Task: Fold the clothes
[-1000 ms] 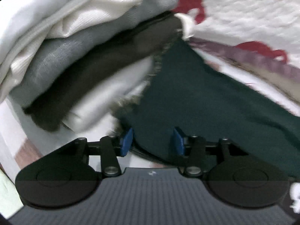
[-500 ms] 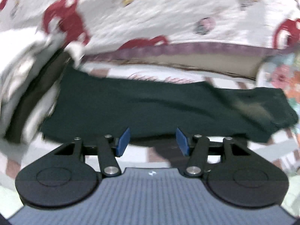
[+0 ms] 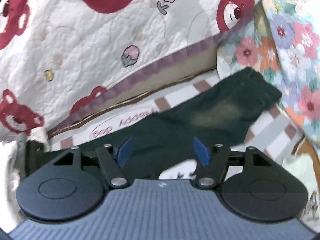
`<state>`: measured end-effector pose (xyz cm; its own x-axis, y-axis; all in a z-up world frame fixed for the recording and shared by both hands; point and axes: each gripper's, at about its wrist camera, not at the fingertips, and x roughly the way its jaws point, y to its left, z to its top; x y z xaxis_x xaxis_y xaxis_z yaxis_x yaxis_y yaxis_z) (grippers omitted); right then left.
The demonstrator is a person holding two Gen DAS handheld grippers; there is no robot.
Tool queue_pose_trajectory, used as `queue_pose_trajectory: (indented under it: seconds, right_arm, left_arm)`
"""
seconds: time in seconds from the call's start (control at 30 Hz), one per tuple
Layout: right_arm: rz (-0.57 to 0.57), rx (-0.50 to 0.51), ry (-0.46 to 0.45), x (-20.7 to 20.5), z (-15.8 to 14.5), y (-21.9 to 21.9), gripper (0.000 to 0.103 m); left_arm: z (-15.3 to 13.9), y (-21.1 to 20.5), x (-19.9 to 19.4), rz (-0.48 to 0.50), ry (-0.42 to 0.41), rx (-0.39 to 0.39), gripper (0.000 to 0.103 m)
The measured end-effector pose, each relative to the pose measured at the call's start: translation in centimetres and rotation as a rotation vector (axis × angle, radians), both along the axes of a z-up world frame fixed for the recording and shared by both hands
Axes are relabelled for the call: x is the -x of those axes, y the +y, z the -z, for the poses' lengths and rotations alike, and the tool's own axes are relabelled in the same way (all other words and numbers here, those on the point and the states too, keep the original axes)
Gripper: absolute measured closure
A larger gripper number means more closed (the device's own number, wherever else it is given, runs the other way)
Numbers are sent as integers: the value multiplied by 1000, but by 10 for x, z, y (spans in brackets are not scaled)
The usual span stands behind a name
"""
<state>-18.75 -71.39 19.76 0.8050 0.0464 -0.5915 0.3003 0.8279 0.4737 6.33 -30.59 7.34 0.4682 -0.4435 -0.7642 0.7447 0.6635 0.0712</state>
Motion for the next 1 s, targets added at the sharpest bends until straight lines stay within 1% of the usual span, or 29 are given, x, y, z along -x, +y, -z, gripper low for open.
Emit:
queue_pose_trajectory:
  seconds: [0.03, 0.07, 0.13, 0.17, 0.2, 0.23, 0.27, 0.33, 0.37, 0.47, 0.53, 0.6, 0.63, 0.7, 0.73, 0.77, 0.83, 0.87, 0.9, 0.93, 0.97, 1.0]
  right_arm:
    - [8, 23, 23, -11, 0, -7, 19]
    - [3, 72, 46, -24, 2, -13, 19]
    - [-22, 233, 98, -49, 13, -21, 19]
    - [-36, 329, 128, -62, 23, -24, 18]
    - [-49, 421, 153, -74, 35, -27, 18]
    - [-59, 505, 171, -84, 50, -31, 18]
    - [-61, 578, 189, -94, 66, -36, 18]
    - [-50, 654, 213, -107, 100, -47, 18]
    - [-50, 662, 221, -111, 117, -52, 19]
    - [-39, 624, 230, -117, 160, -66, 19]
    - [-19, 571, 216, -118, 182, -74, 20]
    - [-2, 513, 185, -116, 200, -82, 22]
    - [5, 488, 171, -116, 208, -87, 27]
    - [10, 438, 161, -120, 223, -96, 55]
    - [13, 409, 163, -124, 230, -100, 98]
    - [22, 378, 170, -130, 235, -104, 100]
    - [5, 347, 180, -146, 242, -109, 101]
    - [-12, 346, 190, -154, 245, -110, 99]
    - [-26, 356, 208, -163, 247, -111, 97]
    - [-32, 357, 222, -171, 249, -113, 92]
    - [-33, 347, 234, -177, 252, -117, 76]
    - [-30, 336, 245, -184, 255, -121, 63]
  left_arm:
    - [9, -9, -6, -11, 14, 8, 36]
    - [21, -20, -13, -27, 36, 8, 38]
    - [48, -41, -24, -62, 83, -3, 40]
    - [60, -49, -28, -66, 107, -14, 42]
    - [73, -58, -31, -66, 132, -27, 50]
    - [84, -64, -32, -63, 152, -32, 53]
    - [92, -68, -32, -55, 164, -34, 54]
    - [108, -75, -30, -34, 180, -42, 54]
    - [115, -77, -29, -18, 174, -61, 54]
    - [130, -83, -29, 29, 129, -133, 54]
    - [132, -84, -33, 43, 101, -134, 54]
    - [130, -85, -39, 47, 87, -110, 54]
    - [130, -85, -42, 50, 88, -96, 54]
    - [130, -86, -47, 69, 87, -65, 54]
    - [131, -86, -50, 79, 87, -49, 54]
    - [133, -87, -53, 85, 78, -38, 54]
    - [145, -91, -61, 75, 78, -49, 54]
    - [154, -94, -65, 49, 74, -89, 58]
    - [164, -95, -69, 18, 72, -104, 65]
    - [172, -95, -72, -10, 74, -96, 67]
    - [182, -91, -76, -36, 97, -39, 67]
    - [191, -85, -81, -63, 137, 24, 66]
